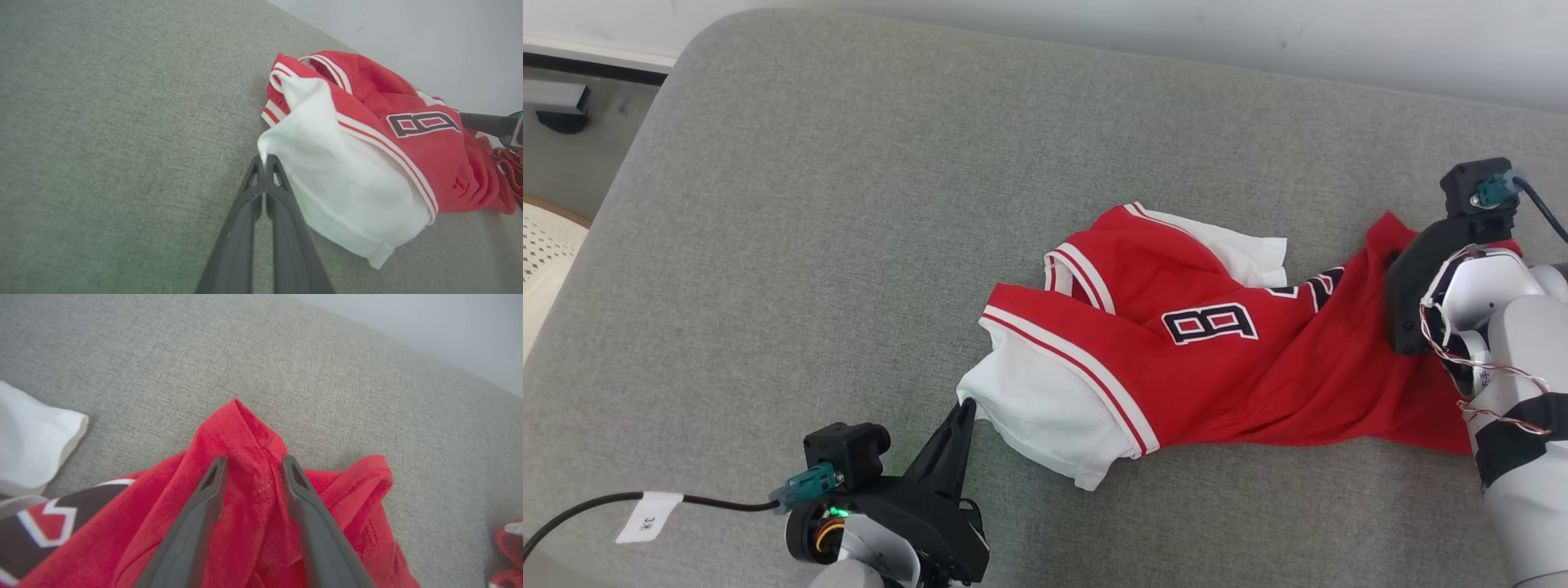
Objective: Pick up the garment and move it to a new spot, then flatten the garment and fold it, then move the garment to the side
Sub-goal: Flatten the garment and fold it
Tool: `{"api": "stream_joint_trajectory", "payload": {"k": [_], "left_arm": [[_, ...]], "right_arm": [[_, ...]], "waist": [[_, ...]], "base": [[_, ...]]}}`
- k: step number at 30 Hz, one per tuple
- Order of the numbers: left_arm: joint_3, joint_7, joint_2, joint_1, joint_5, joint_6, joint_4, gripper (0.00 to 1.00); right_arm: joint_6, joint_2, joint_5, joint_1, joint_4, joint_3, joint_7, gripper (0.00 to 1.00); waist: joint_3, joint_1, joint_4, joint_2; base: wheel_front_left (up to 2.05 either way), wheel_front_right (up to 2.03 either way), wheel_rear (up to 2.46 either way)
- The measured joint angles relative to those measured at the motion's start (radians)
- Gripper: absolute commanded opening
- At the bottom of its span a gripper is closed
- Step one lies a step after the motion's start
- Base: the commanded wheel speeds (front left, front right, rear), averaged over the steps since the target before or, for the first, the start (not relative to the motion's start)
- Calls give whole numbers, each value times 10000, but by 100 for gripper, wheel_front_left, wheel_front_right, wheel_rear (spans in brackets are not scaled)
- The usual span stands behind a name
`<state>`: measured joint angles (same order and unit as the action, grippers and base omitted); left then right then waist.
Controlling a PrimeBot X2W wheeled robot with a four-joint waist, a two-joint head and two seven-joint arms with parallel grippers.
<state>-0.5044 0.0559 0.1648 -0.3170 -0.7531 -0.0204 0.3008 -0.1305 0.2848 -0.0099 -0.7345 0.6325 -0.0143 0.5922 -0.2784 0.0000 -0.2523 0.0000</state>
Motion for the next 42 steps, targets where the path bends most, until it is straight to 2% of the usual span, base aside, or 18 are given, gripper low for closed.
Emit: {"api": "stream_joint_trajectory", "payload": {"k": [5,6,8,9,13,15,20,26,31,36,42], "left_arm": [[-15,42,-25,-20,-38,13,42,0],[-15,52,-27,-21,-40,17,48,0],[-6,56,-25,-30,-52,17,63,0],[-6,59,-25,-40,-59,19,77,0],[-10,86,-25,-107,-77,23,115,0],[-17,86,-25,-109,-140,23,134,0],[0,180,-8,-121,-153,23,132,0],[343,654,77,-120,-209,-61,-309,0],[871,1026,180,-38,-596,-59,-1559,0],[915,531,366,517,-986,-257,-2757,0],[826,-228,915,2053,-1212,-928,-4094,0]], "right_arm": [[0,90,56,-39,242,314,-2,53],[0,138,31,-40,244,370,-52,55],[0,174,-31,-42,245,458,-127,66],[0,165,-12,-42,257,506,-134,64],[0,165,36,-31,313,677,-176,33],[0,174,102,-22,314,755,-207,0],[0,219,249,7,81,763,-585,0],[0,215,662,342,-744,295,-1047,0],[0,100,1014,1290,-2401,-656,-1183,0],[0,-332,1490,2796,-4115,-1678,-362,0],[0,-1156,1776,5285,-6449,-2464,802,0]], "waist": [[-52,0,-53,0],[-62,0,-49,0],[-72,0,-26,0],[-70,0,-10,0],[-35,0,76,0],[-3,0,118,0],[115,0,180,0],[344,0,189,0],[720,0,307,0],[1102,-1,470,0],[1371,-1,833,0]], "base": [[0,0,0],[0,0,0],[0,0,0],[0,0,0],[0,0,0],[0,0,0],[0,0,0],[0,0,0],[0,0,0],[0,0,0],[0,0,0]]}}
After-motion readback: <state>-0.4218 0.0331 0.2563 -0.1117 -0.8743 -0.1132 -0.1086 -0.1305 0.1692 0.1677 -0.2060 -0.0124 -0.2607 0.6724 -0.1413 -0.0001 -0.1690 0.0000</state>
